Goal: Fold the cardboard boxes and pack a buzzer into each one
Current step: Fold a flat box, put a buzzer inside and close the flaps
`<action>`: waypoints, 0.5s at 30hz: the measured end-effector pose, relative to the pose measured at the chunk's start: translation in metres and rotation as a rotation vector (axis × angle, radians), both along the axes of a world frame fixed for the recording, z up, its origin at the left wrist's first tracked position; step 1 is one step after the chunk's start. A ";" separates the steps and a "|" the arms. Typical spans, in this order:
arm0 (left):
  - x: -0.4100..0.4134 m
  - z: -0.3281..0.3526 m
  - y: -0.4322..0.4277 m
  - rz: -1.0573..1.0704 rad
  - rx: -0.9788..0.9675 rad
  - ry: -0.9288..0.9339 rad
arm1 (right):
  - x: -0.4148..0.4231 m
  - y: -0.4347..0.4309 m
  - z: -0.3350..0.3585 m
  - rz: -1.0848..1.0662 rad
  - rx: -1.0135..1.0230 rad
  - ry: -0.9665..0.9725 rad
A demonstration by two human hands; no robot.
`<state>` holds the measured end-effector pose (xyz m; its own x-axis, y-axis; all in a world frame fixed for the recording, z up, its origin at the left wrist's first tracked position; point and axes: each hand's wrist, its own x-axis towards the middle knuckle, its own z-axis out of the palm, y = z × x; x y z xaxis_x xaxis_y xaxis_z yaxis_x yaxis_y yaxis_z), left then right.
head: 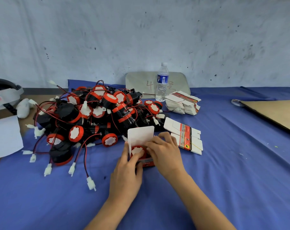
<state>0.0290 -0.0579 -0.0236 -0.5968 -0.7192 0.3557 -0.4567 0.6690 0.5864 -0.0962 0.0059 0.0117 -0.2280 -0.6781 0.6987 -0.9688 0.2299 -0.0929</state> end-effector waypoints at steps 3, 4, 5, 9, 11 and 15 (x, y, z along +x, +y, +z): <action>0.000 0.001 0.000 0.001 0.005 0.009 | 0.002 -0.002 0.001 -0.002 0.047 -0.048; 0.000 0.001 0.000 -0.001 0.004 0.011 | 0.001 -0.003 0.001 -0.012 0.043 -0.060; 0.000 0.001 0.000 -0.002 0.003 0.010 | 0.000 -0.003 0.001 -0.024 0.030 -0.053; 0.000 0.002 0.000 0.007 -0.007 -0.009 | -0.001 -0.002 0.001 -0.030 0.037 -0.074; 0.000 0.002 0.000 0.008 -0.004 -0.007 | 0.000 0.000 0.001 -0.044 0.046 -0.117; 0.001 0.002 -0.001 0.006 0.004 -0.008 | 0.002 0.001 -0.004 -0.102 0.132 -0.103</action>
<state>0.0300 -0.0587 -0.0212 -0.5952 -0.7242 0.3482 -0.4651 0.6638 0.5857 -0.0939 0.0072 0.0079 -0.3658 -0.7324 0.5743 -0.9268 0.3431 -0.1528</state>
